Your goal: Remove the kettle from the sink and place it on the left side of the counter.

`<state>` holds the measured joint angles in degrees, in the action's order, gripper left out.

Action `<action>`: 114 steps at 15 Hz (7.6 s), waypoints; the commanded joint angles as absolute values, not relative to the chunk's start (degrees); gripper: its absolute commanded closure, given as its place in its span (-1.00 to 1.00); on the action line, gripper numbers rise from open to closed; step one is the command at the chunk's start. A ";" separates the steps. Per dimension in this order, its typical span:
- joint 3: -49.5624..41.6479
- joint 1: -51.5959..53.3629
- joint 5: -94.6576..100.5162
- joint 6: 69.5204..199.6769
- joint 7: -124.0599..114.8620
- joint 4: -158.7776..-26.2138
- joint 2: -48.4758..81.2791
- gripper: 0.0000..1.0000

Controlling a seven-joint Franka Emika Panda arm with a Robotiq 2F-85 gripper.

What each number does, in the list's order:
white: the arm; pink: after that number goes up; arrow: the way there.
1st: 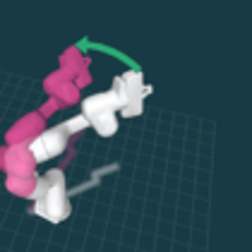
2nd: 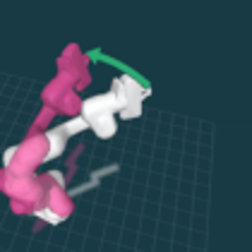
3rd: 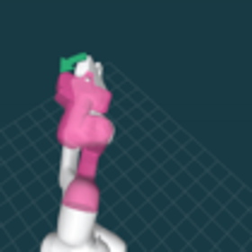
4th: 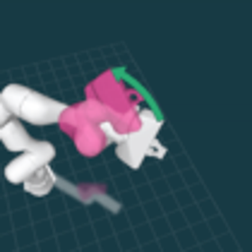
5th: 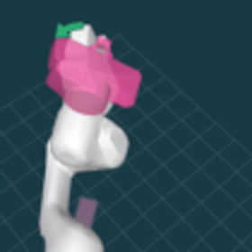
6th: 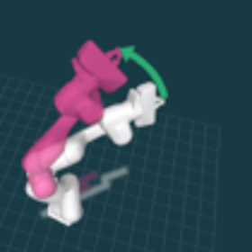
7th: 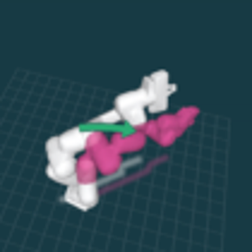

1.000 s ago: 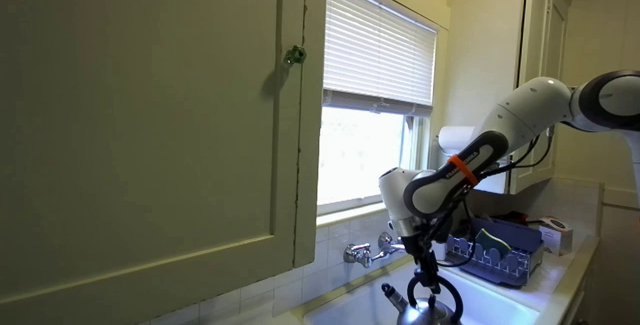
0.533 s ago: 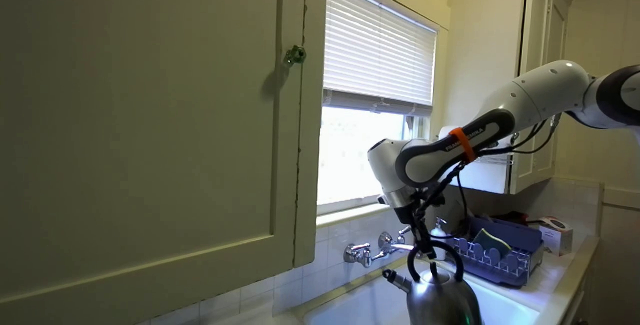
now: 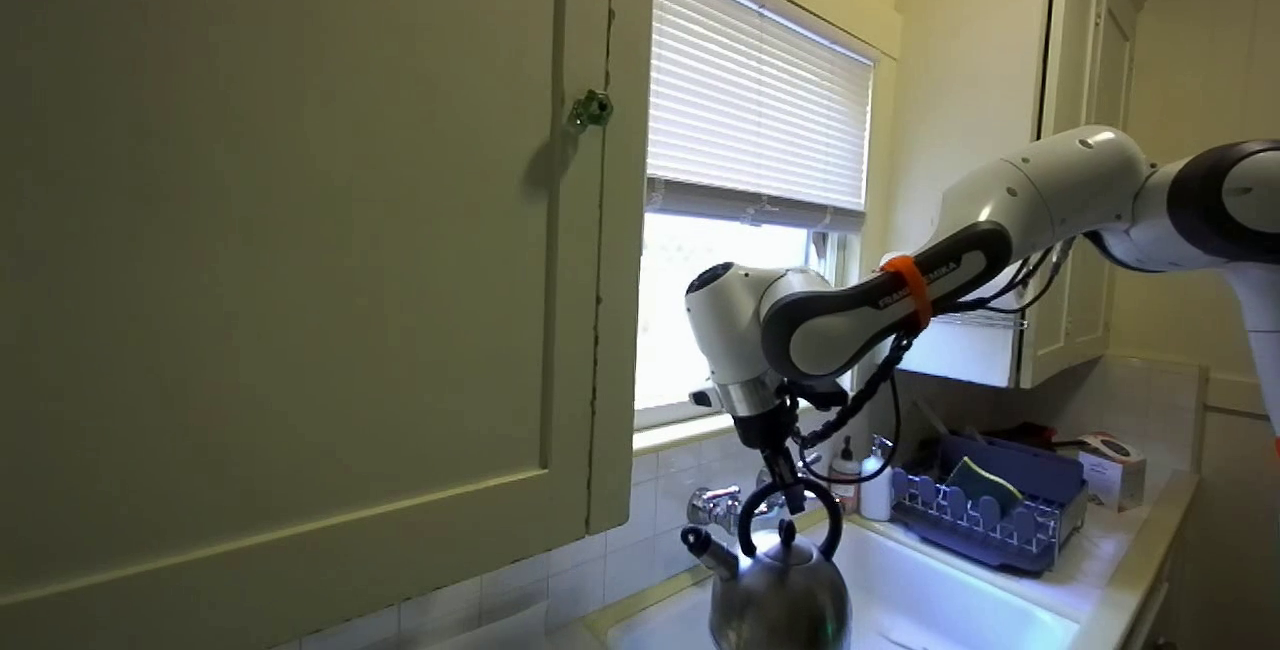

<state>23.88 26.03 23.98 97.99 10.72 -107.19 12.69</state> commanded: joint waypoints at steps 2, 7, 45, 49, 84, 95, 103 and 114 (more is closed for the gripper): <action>24.74 30.09 29.50 99.58 12.79 -101.09 18.61 0.95; 24.97 33.53 33.10 101.79 13.50 -101.52 19.76 0.95; 27.46 32.45 33.48 122.51 15.38 -126.06 4.44 0.80; 27.12 31.97 33.57 121.80 16.24 -124.26 6.72 0.80; 24.48 49.05 49.63 125.81 -19.81 -117.42 15.76 0.95; 24.47 51.75 55.51 127.55 -10.71 -114.35 17.35 0.95; 24.60 52.91 55.55 123.41 -12.00 -115.68 15.44 0.95; 25.15 54.45 54.78 111.33 -24.20 -120.82 9.40 0.95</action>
